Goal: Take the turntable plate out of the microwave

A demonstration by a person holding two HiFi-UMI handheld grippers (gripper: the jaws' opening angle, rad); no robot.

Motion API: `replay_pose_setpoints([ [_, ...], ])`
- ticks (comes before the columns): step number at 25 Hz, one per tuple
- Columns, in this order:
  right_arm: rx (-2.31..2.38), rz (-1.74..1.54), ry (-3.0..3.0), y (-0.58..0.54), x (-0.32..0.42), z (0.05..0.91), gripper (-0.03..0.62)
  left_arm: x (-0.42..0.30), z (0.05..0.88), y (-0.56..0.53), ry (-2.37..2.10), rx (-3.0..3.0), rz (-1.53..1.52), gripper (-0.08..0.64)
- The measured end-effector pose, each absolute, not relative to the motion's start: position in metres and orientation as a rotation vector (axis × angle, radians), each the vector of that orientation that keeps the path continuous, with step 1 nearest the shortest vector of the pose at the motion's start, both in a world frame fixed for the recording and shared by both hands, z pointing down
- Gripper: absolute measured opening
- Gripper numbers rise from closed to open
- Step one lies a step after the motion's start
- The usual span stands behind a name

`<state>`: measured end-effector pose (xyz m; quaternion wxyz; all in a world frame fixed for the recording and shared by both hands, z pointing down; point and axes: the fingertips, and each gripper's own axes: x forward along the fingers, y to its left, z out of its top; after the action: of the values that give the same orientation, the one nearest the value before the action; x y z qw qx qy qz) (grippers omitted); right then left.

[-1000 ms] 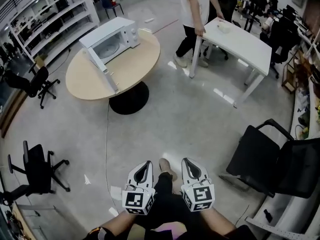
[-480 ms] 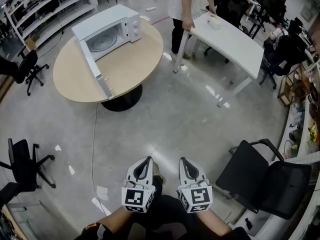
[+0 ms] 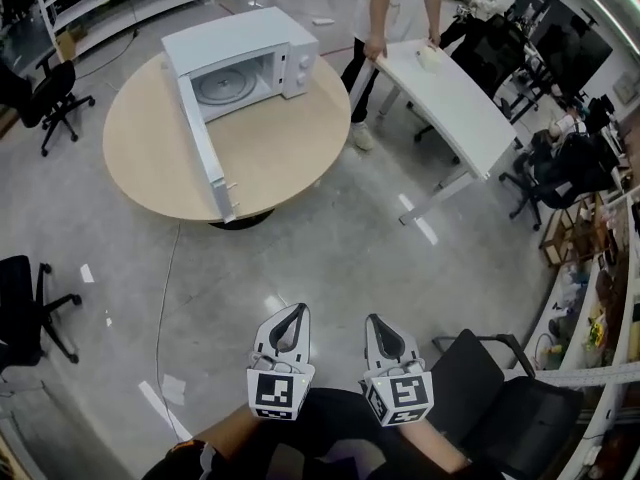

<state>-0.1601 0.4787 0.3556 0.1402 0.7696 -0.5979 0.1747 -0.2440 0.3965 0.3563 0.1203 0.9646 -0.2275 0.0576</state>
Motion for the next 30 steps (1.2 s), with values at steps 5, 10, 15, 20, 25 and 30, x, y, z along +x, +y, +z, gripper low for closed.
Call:
replay_pose_setpoints([
  [5, 2.195, 0.449, -1.744, 0.428, -0.141, 0.341, 0.015, -0.234, 0.344, 0.344, -0.726, 2.798, 0.138, 0.046],
  [10, 2.213, 0.418, -1.763, 0.404, -0.123, 0.342, 0.015, -0.220, 0.349, 0.326, -0.733, 2.799, 0.150, 0.046],
  [15, 2.191, 0.439, -1.817, 0.387, -0.118, 0.347, 0.014, -0.217, 0.345, 0.310, -0.797, 2.810, 0.126, 0.046],
  [20, 2.137, 0.438, -1.917, 0.357, -0.104, 0.355, 0.015, -0.212, 0.355, 0.289, -0.937, 2.749, 0.164, 0.046],
  [25, 2.057, 0.420, -2.046, 0.324, -0.077, 0.361, 0.015, -0.189, 0.359, 0.270, -1.048, 2.698, 0.127, 0.046],
  [30, 2.006, 0.423, -2.163, 0.290, -0.031, 0.359, 0.015, -0.150, 0.359, 0.251, -1.156, 2.653, 0.185, 0.047],
])
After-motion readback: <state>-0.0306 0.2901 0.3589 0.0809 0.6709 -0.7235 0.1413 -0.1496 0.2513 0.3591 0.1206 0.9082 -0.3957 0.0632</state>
